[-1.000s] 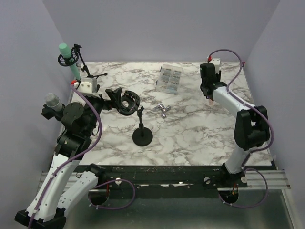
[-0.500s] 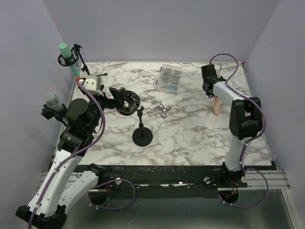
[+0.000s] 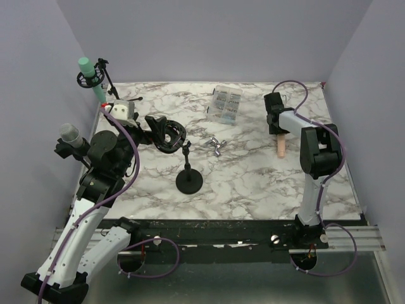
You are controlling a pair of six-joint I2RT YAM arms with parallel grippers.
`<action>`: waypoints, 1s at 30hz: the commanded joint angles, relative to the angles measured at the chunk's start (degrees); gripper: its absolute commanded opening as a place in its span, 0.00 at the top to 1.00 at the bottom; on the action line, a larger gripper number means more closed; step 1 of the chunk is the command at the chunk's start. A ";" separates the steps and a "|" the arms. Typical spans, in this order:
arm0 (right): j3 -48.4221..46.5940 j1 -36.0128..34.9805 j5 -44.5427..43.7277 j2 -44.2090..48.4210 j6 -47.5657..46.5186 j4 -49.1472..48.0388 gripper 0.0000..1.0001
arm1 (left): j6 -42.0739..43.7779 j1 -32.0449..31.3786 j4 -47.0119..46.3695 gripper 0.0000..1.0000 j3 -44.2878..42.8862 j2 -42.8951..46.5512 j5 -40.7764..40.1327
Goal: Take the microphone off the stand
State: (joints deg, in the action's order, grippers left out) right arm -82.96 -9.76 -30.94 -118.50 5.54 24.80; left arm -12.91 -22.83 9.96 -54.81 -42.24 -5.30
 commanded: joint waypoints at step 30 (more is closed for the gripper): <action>1.25 -0.26 9.62 2.43 3.09 -0.15 0.22 | -0.20 0.33 0.11 0.02 0.01 1.63 -0.01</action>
State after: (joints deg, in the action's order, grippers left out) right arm -82.89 -9.74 -24.88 -117.69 7.73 23.27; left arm -13.15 -22.83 9.96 -54.81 -40.86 -5.34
